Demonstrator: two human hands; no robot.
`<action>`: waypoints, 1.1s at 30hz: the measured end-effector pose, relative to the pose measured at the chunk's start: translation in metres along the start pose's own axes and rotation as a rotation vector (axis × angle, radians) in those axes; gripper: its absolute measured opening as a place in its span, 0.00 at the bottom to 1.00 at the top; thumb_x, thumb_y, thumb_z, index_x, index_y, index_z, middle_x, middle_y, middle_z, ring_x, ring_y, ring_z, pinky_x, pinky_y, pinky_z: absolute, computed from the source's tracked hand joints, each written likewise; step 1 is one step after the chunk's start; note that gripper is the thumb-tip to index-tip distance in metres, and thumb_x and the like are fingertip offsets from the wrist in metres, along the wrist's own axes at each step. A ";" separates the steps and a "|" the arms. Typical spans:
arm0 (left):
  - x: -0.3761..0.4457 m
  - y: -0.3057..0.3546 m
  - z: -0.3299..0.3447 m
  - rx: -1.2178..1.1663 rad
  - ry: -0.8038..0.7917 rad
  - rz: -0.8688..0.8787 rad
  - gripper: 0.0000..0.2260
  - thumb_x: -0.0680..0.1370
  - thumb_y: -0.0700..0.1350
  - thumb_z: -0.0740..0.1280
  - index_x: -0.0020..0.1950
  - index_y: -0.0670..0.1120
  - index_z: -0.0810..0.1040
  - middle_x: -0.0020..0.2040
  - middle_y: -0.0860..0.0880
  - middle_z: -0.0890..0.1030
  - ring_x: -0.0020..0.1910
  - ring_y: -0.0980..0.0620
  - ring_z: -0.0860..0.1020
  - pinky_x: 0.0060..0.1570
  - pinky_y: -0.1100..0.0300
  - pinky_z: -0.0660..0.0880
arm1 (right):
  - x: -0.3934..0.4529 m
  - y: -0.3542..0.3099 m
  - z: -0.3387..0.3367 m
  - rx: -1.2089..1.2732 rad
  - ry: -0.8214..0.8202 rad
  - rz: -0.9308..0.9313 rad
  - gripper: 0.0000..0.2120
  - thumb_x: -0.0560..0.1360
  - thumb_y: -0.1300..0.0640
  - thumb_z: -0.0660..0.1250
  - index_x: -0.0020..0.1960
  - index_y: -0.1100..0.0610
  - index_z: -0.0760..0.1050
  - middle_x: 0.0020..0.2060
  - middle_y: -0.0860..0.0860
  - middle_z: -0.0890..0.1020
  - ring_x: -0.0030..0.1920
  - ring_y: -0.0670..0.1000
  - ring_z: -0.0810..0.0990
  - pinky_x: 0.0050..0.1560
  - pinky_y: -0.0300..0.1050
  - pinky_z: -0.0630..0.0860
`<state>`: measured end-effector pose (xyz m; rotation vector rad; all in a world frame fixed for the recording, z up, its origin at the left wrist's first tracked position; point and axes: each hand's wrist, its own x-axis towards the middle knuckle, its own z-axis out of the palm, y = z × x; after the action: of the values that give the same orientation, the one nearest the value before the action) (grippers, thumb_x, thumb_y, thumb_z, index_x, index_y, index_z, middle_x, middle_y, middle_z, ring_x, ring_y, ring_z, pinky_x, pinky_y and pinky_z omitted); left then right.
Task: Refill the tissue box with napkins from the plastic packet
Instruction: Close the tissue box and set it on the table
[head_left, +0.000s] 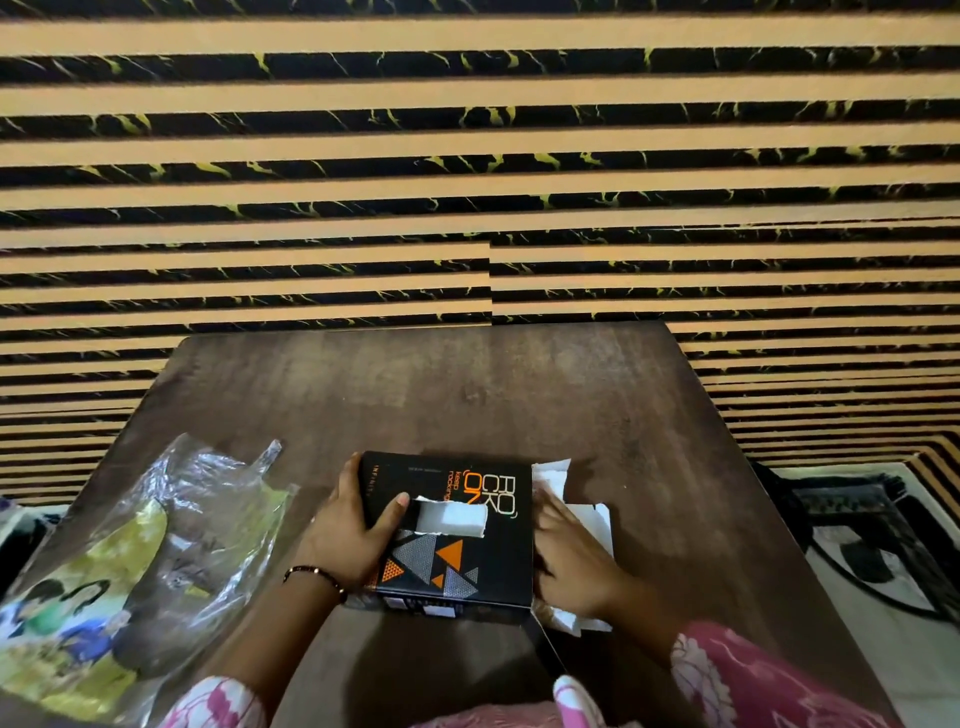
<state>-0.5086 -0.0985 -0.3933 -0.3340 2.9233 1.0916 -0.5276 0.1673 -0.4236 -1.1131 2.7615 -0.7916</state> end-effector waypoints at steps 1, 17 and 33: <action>0.000 0.000 0.000 -0.003 -0.001 -0.006 0.34 0.75 0.59 0.63 0.74 0.47 0.53 0.63 0.43 0.77 0.58 0.44 0.77 0.56 0.53 0.74 | -0.010 0.000 0.000 0.103 0.099 0.125 0.24 0.71 0.58 0.61 0.67 0.53 0.70 0.68 0.45 0.68 0.72 0.45 0.59 0.74 0.47 0.56; -0.002 0.007 -0.002 -0.074 -0.003 -0.054 0.33 0.75 0.56 0.64 0.74 0.46 0.55 0.62 0.43 0.78 0.58 0.43 0.77 0.54 0.56 0.72 | -0.010 -0.017 -0.028 1.061 0.149 1.168 0.11 0.74 0.51 0.63 0.47 0.58 0.77 0.42 0.54 0.80 0.43 0.54 0.78 0.43 0.47 0.75; -0.007 0.009 0.003 -0.086 0.008 -0.093 0.33 0.75 0.57 0.64 0.74 0.47 0.54 0.62 0.43 0.78 0.58 0.42 0.77 0.52 0.55 0.72 | 0.002 -0.023 -0.009 0.960 0.072 1.131 0.08 0.72 0.69 0.63 0.42 0.62 0.80 0.38 0.59 0.83 0.40 0.57 0.82 0.45 0.50 0.80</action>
<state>-0.5035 -0.0889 -0.3894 -0.4722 2.8407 1.2075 -0.5166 0.1562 -0.4047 0.5804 1.9666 -1.5451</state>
